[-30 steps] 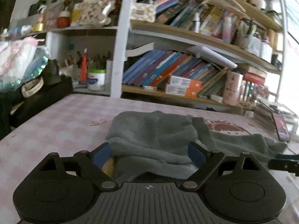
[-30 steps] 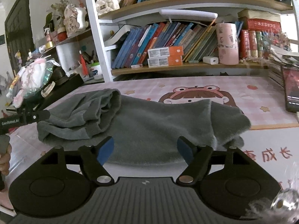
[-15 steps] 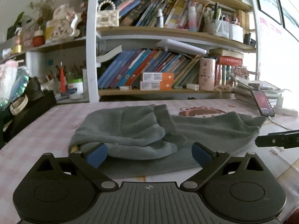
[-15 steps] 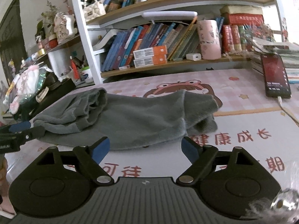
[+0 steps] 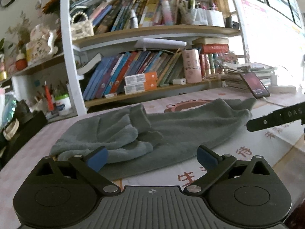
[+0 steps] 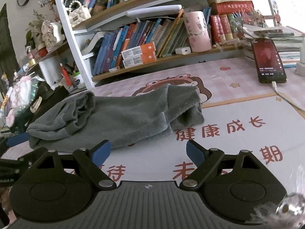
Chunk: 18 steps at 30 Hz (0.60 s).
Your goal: Fold clothes
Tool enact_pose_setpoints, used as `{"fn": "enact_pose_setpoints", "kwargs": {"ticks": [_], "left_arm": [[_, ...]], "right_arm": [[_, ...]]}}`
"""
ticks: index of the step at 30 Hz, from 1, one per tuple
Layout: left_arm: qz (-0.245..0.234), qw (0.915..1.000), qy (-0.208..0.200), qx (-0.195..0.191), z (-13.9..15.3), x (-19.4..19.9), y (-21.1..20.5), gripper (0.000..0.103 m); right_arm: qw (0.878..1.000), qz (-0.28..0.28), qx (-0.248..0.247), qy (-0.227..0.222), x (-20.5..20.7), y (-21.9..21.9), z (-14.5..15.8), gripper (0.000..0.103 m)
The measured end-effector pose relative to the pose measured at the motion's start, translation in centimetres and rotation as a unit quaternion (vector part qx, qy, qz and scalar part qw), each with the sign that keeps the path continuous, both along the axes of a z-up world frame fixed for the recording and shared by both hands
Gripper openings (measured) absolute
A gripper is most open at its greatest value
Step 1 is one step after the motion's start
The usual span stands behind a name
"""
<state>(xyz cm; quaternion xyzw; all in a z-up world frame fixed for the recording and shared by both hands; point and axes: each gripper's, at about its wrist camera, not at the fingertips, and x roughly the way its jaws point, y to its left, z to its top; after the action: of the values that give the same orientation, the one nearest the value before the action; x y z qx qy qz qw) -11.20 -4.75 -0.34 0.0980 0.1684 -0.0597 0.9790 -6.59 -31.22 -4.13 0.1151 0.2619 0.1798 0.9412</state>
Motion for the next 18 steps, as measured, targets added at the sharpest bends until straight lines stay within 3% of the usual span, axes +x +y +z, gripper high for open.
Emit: {"fn": "enact_pose_setpoints", "kwargs": {"ticks": [8,18], "left_arm": [[-0.004,1.0,0.003,-0.008,-0.5,0.2,-0.3,0.103],[-0.002,0.9994,0.024,-0.023,-0.9,1.3,-0.5,0.103]], "right_arm": [[1.0,0.008,0.002,0.011,0.2,0.0,-0.3,0.087],[0.998,0.005,0.058,0.038,1.6,-1.9,-0.4,0.089]]}}
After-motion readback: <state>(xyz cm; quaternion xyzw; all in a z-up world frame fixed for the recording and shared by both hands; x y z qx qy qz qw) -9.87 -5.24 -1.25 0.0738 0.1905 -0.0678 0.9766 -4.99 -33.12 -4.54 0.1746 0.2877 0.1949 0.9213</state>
